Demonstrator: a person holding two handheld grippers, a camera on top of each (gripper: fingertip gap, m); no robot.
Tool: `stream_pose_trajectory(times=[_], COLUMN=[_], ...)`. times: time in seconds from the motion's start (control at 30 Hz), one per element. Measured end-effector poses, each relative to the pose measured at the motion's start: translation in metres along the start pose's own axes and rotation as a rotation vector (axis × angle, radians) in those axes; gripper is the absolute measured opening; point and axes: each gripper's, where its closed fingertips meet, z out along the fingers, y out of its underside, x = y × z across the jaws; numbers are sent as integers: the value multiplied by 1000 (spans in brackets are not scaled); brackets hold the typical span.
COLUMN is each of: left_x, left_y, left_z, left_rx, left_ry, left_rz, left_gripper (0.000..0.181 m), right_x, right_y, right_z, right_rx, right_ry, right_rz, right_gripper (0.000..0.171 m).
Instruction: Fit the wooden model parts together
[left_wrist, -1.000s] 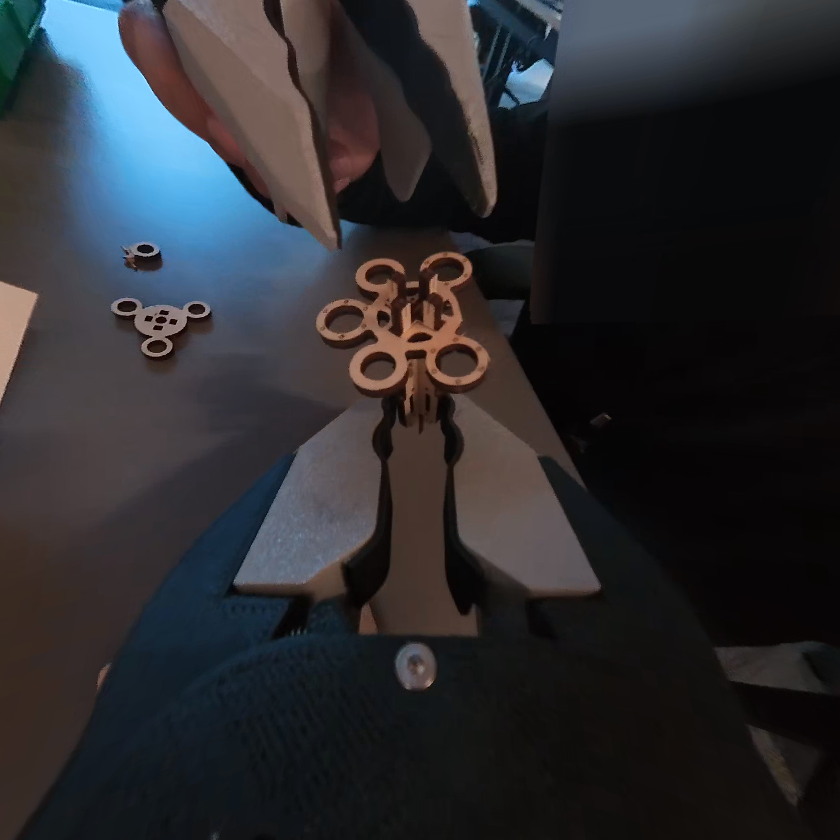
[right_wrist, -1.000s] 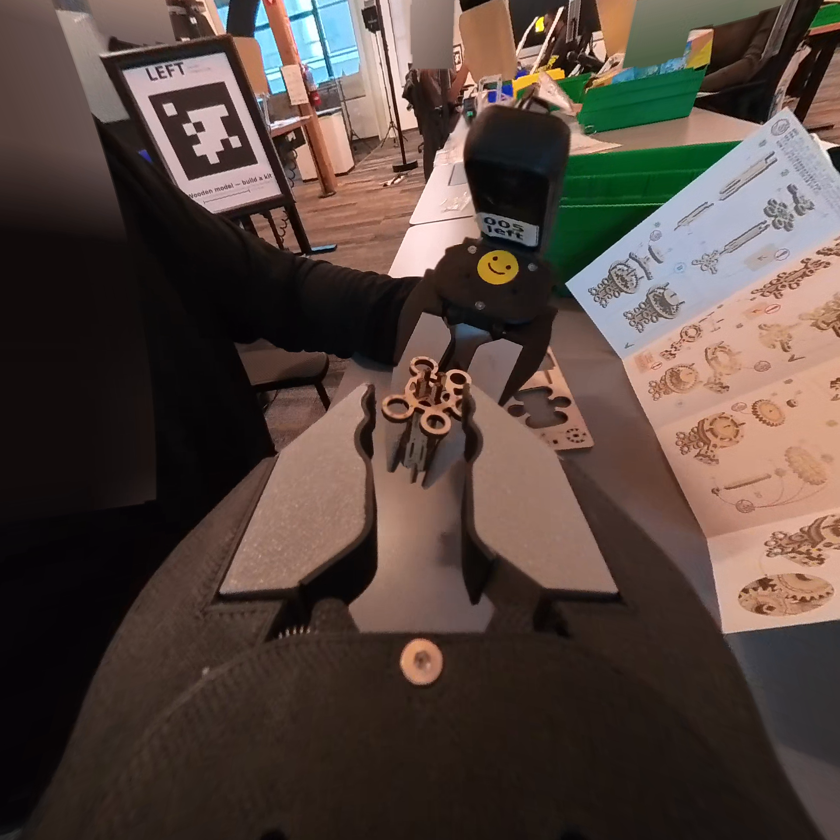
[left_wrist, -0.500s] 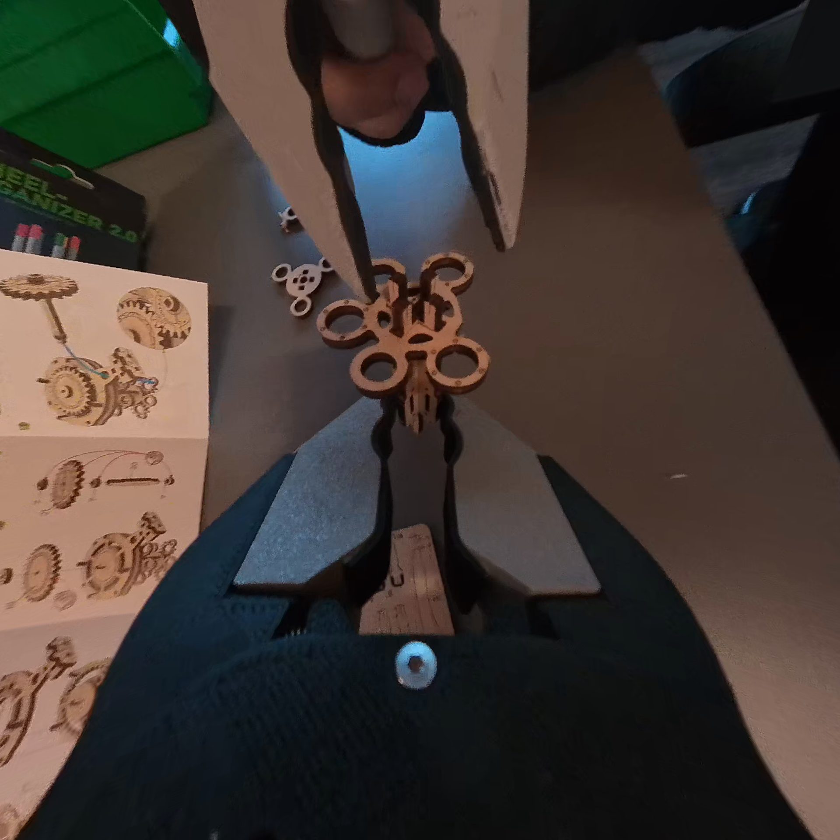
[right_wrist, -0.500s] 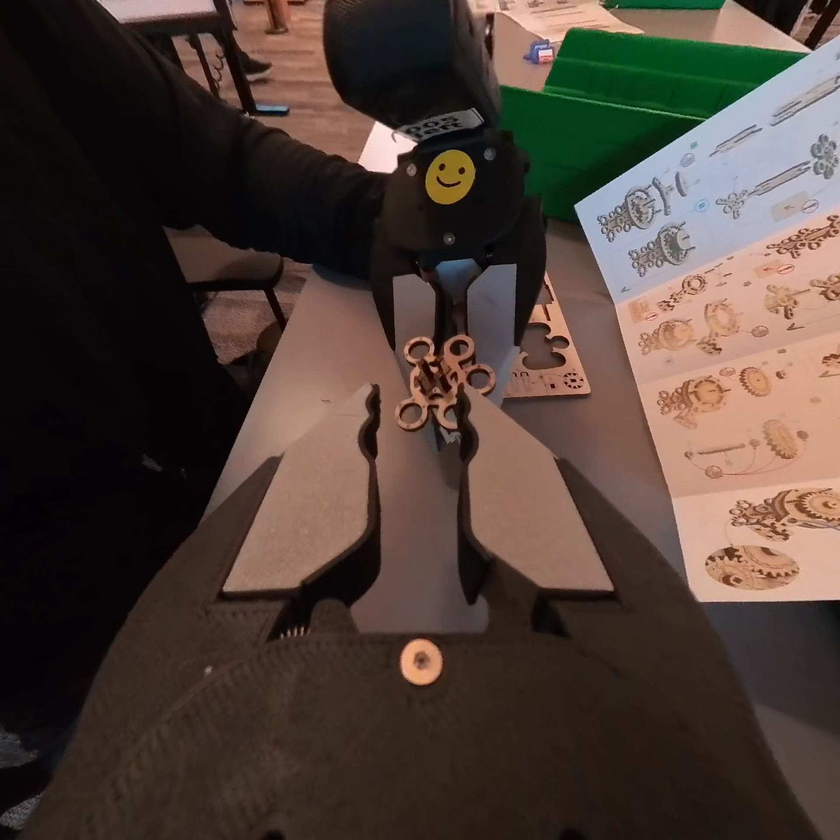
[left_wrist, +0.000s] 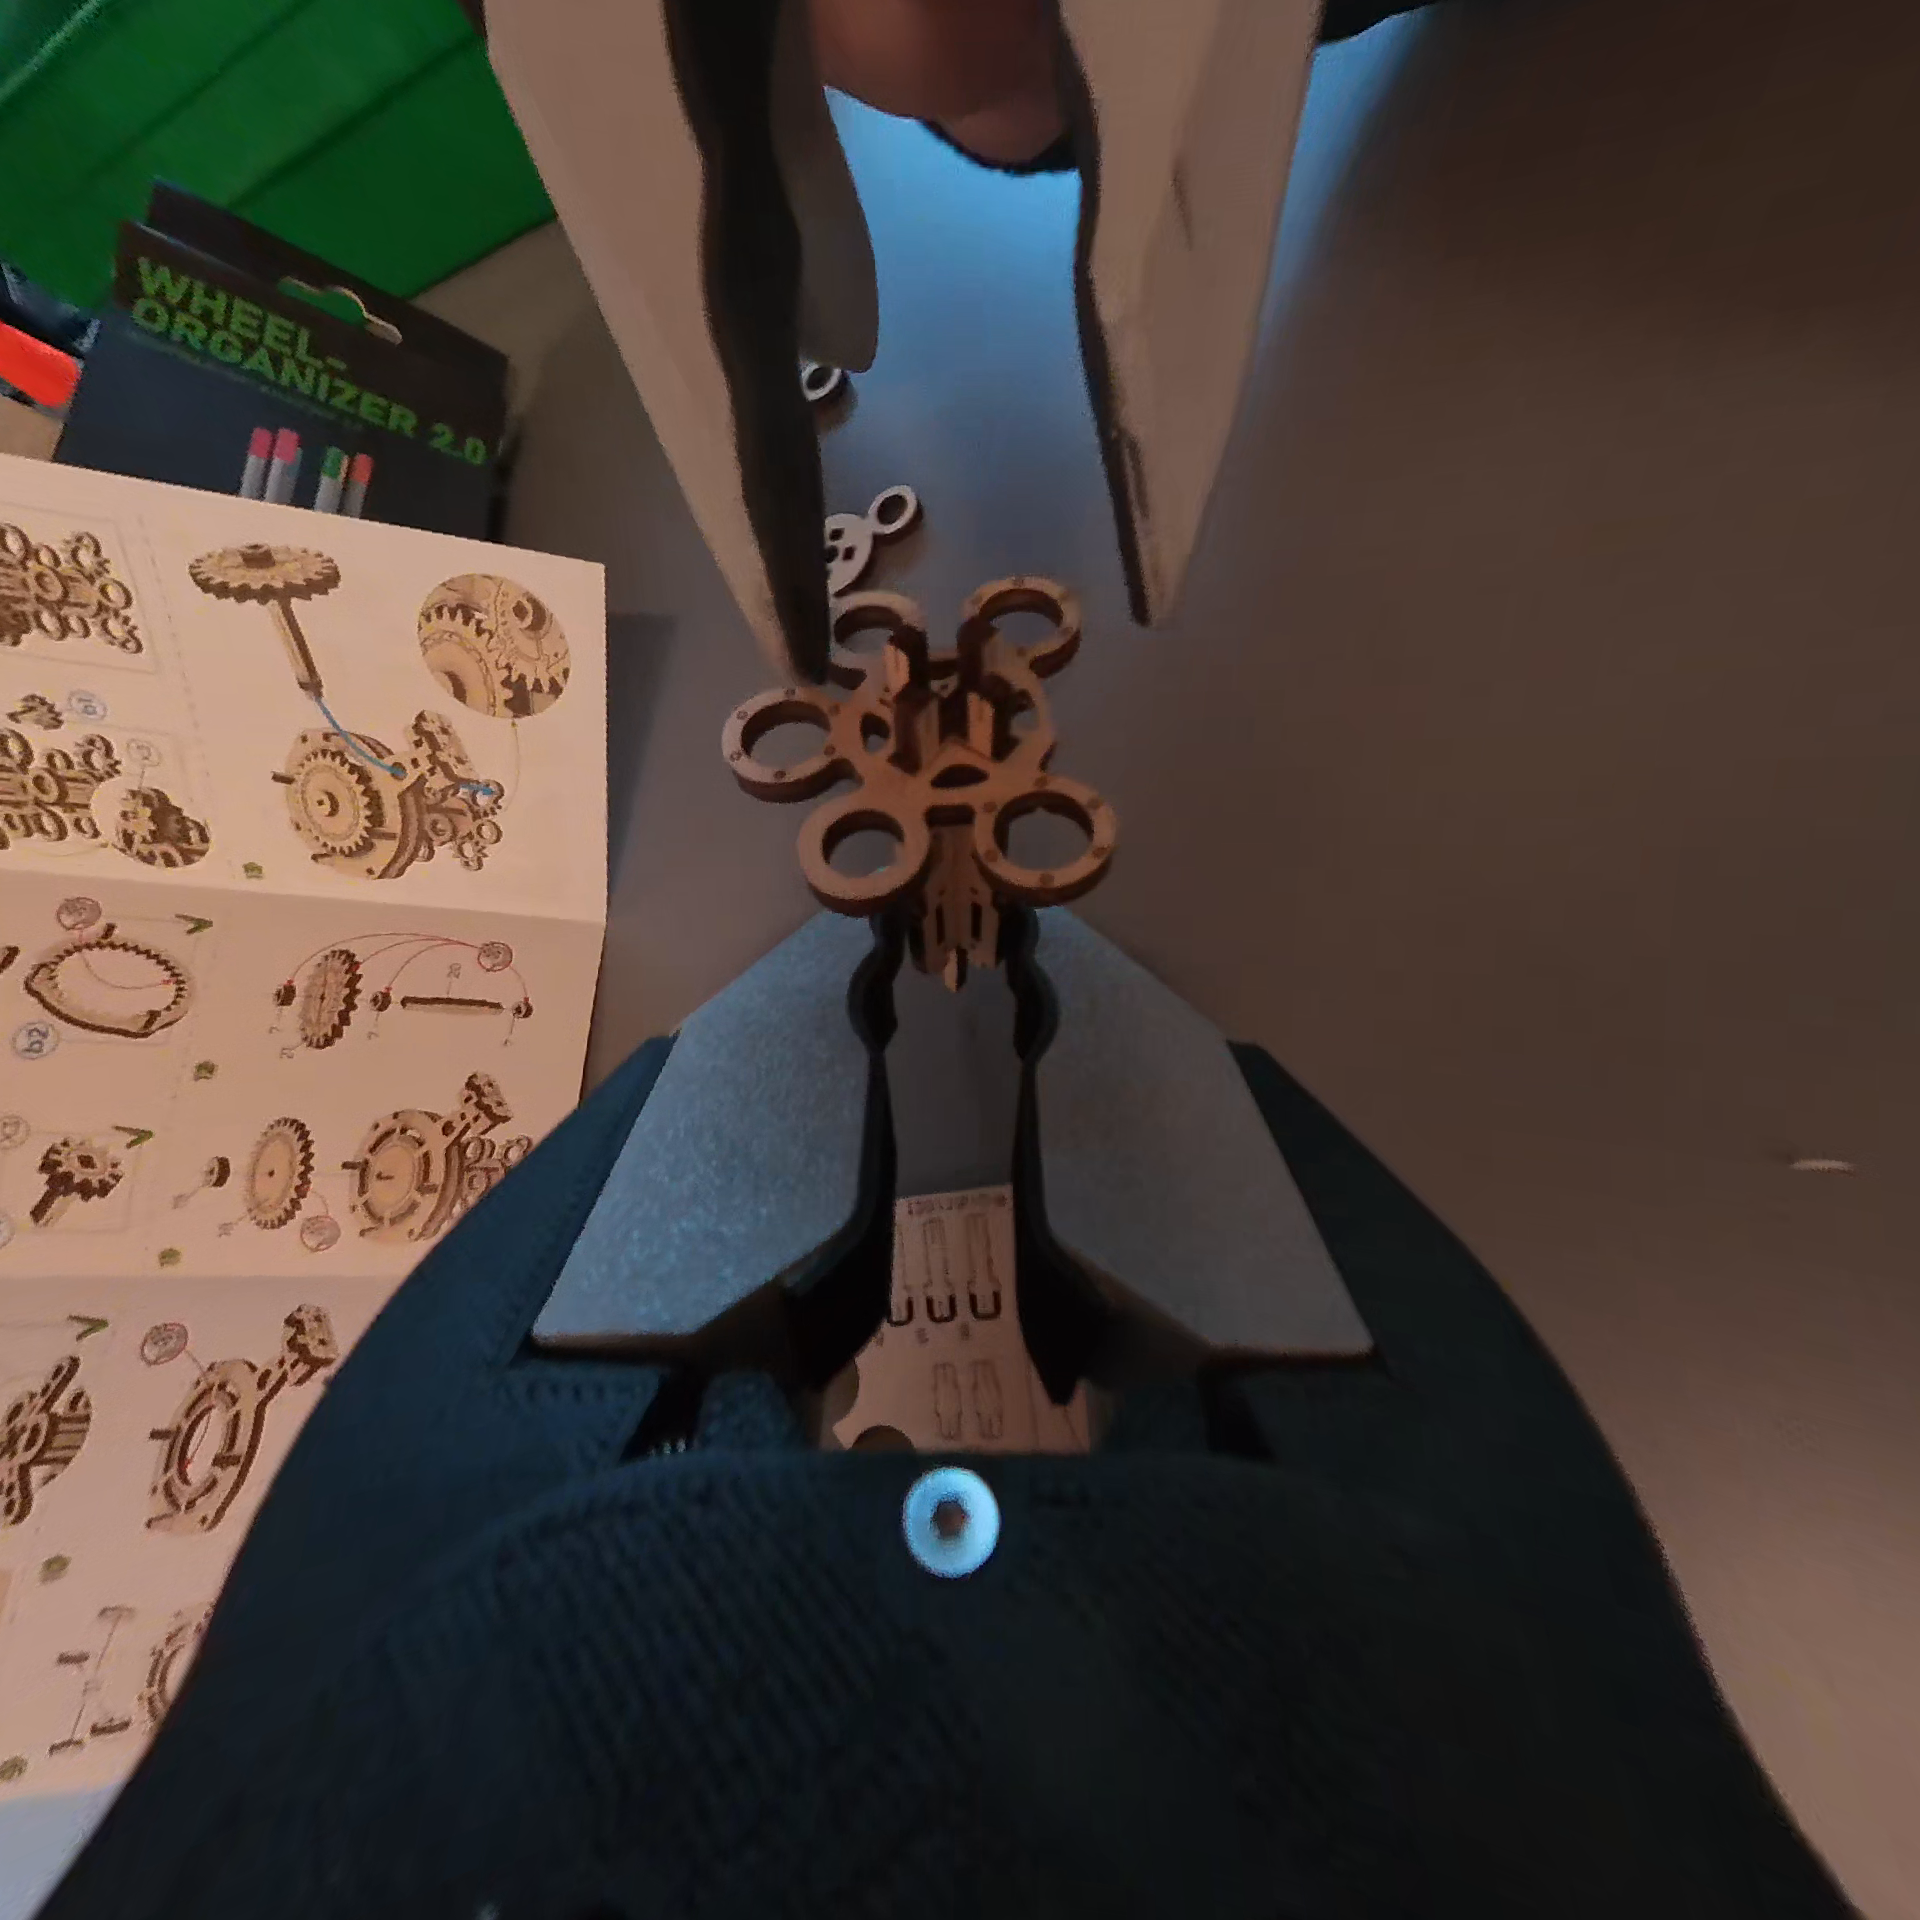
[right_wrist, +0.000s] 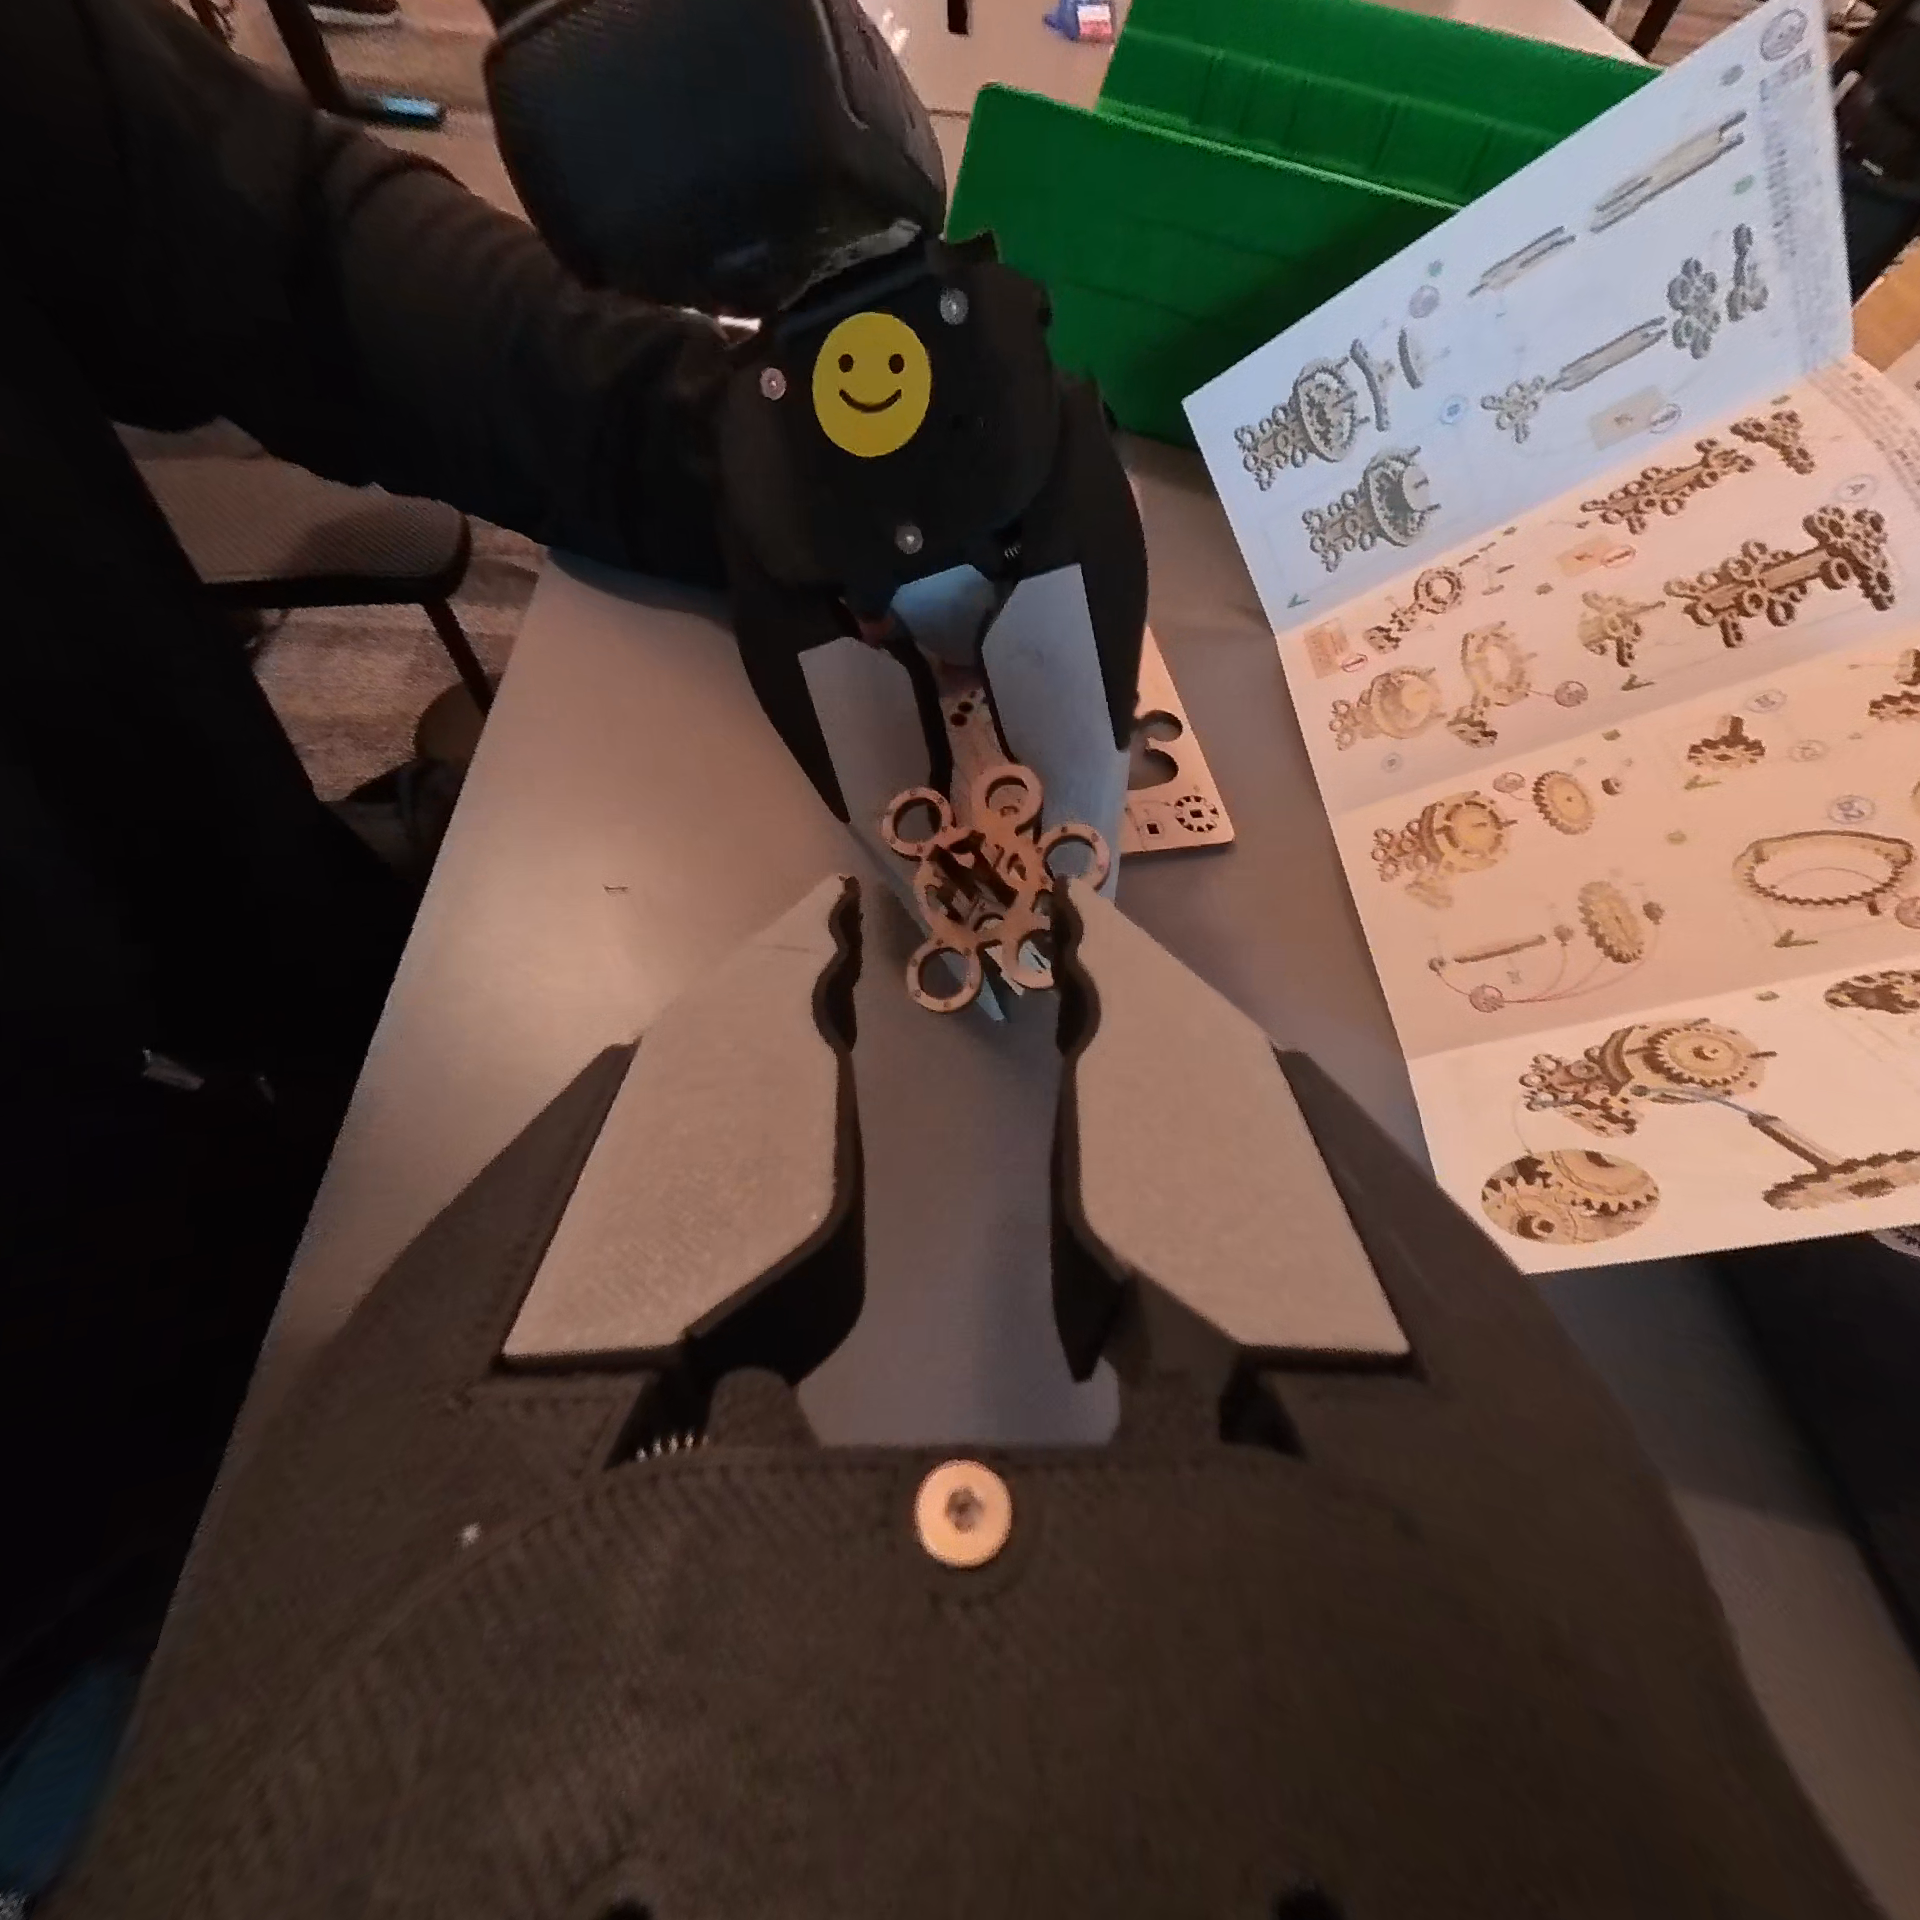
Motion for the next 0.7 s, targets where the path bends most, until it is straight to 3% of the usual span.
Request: stream_pose_trajectory(times=[0.27,0.5,0.63,0.7], left_x=[-8,-16,-24,-25], left_y=[2,3,6,6], left_z=[2,10,10,11], left_rx=[-18,-37,-60,-65], left_ry=[-86,-79,-122,-133], left_rz=[55,-124,-171,-180], left_gripper=[17,17,17,17], right_x=[4,23,32,34], right_y=[0,5,-3,-6], right_z=[-1,-8,-15,-15], right_rx=[-6,-34,-30,-90], right_ry=[30,116,149,175], right_rz=[13,111,168,163], right_gripper=[31,31,27,13])
